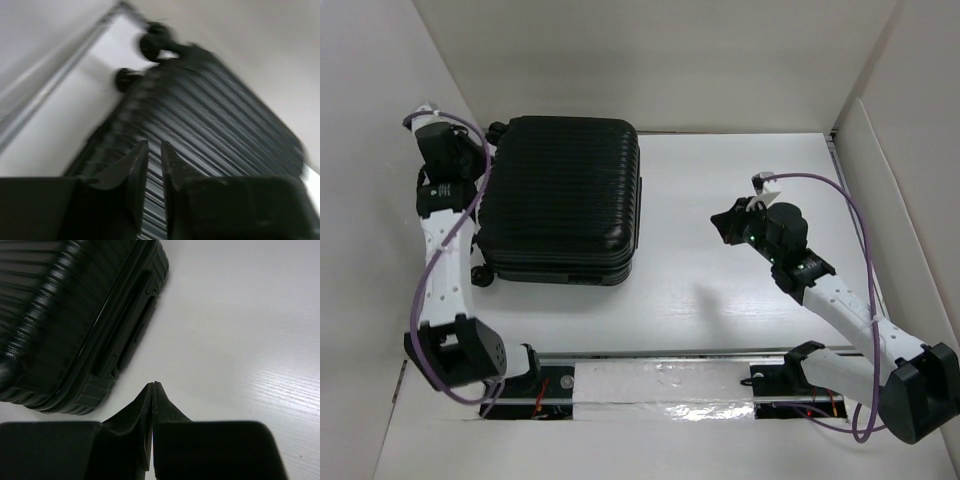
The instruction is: Pack the luggage
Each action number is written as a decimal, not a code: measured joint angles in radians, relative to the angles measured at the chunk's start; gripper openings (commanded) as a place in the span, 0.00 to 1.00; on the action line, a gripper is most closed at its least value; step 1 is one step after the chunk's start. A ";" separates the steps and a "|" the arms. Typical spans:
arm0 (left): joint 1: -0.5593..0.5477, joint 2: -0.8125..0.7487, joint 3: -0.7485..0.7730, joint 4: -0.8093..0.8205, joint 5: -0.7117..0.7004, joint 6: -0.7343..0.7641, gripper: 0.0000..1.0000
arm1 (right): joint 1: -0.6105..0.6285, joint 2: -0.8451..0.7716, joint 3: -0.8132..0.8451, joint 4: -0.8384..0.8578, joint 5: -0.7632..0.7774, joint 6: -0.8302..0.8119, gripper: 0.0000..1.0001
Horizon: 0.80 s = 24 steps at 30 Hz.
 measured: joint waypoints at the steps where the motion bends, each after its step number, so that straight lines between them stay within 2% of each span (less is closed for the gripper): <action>1: 0.041 0.037 0.008 -0.013 -0.013 -0.005 0.09 | 0.004 0.000 0.002 0.000 0.002 -0.002 0.05; 2: 0.073 0.074 0.021 -0.028 -0.030 -0.009 0.05 | 0.005 0.000 0.003 0.001 0.003 -0.002 0.05; 4: 0.109 0.137 0.054 -0.050 -0.074 -0.006 0.02 | 0.011 0.000 0.003 0.001 0.006 -0.005 0.05; 15: 0.248 0.316 0.051 -0.108 -0.240 0.065 0.00 | 0.031 -0.001 0.003 0.001 0.005 -0.004 0.06; 19: 0.193 0.356 -0.048 -0.115 -0.252 0.084 0.00 | 0.037 -0.016 0.003 0.001 0.005 -0.004 0.06; 24: 0.159 0.283 -0.271 -0.013 -0.229 0.048 0.00 | 0.037 -0.050 0.003 -0.001 0.021 -0.003 0.07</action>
